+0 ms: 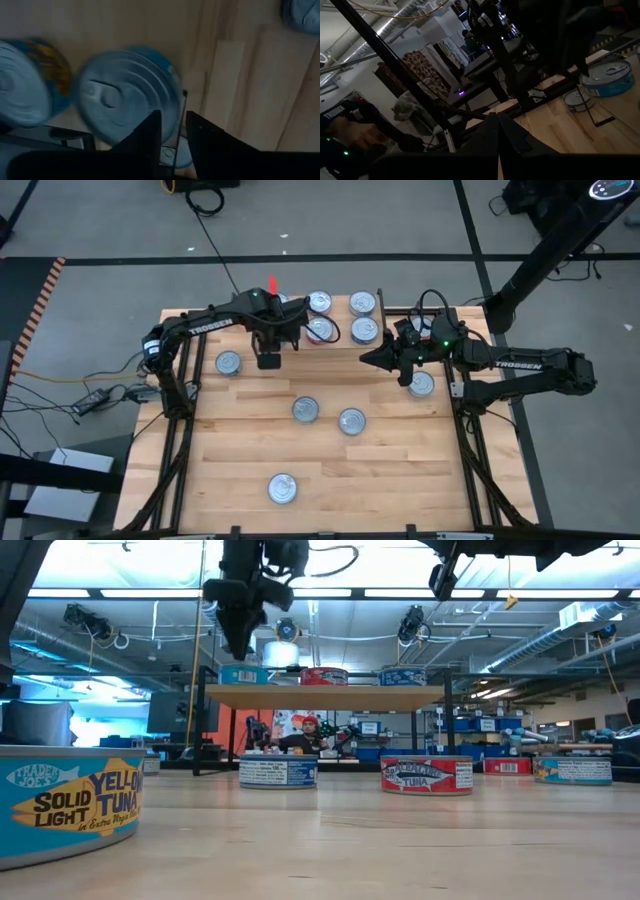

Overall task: Stack canned seafood by type on shelf
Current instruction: Put the top left yellow and blue tuna can on the shelf aligned with the other yellow and blue tuna can

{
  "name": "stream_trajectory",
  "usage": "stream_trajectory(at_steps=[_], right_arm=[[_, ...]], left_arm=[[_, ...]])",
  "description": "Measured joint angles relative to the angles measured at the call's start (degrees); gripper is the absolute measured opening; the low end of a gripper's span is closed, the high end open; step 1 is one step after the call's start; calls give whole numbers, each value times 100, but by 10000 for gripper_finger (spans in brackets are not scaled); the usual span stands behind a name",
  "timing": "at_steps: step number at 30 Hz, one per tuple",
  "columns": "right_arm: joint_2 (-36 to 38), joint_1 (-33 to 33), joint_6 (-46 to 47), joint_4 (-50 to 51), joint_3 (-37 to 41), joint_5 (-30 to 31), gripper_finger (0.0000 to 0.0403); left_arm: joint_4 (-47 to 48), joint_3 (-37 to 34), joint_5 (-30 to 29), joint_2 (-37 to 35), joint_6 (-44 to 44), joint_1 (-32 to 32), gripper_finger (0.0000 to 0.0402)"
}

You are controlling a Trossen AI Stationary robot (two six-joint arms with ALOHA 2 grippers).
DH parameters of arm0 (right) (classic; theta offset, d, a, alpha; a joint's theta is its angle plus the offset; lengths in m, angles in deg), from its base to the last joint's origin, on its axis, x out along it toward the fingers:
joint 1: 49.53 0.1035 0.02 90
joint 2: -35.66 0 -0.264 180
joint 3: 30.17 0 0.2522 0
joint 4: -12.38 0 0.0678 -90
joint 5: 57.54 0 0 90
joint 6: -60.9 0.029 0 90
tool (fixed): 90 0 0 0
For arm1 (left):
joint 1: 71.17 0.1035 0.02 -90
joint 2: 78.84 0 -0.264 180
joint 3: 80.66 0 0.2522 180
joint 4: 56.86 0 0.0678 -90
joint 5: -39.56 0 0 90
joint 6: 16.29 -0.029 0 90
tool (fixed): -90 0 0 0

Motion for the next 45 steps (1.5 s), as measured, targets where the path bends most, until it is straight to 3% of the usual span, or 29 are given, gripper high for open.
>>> stream_trajectory(at_steps=[4, 7, 11, 15, 20, 30, 45], right_arm=[[0, 0, -41, 0, 0, -12, 5], [0, 0, -48, 0, 0, -17, 5], [2, 0, -76, 2, 0, -20, 5], [1, 0, -91, 2, 0, -22, 5], [2, 0, -92, 2, 0, -23, 5], [2, 0, -90, 2, 0, -26, 5], [2, 0, -89, 4, 0, -27, 5]], left_arm=[[-10, 486, 10, -13, 0, -9, 115], [-185, 851, 349, -125, 64, 89, 112], [-537, 967, 1331, -317, 439, 562, 71], [-490, 763, 1483, -387, 468, 960, 11], [-339, 362, 1757, -382, 214, 1124, 4], [-558, -373, 1529, -378, 172, 1127, 2], [-1000, -455, 1450, -378, 297, 1127, 1]])
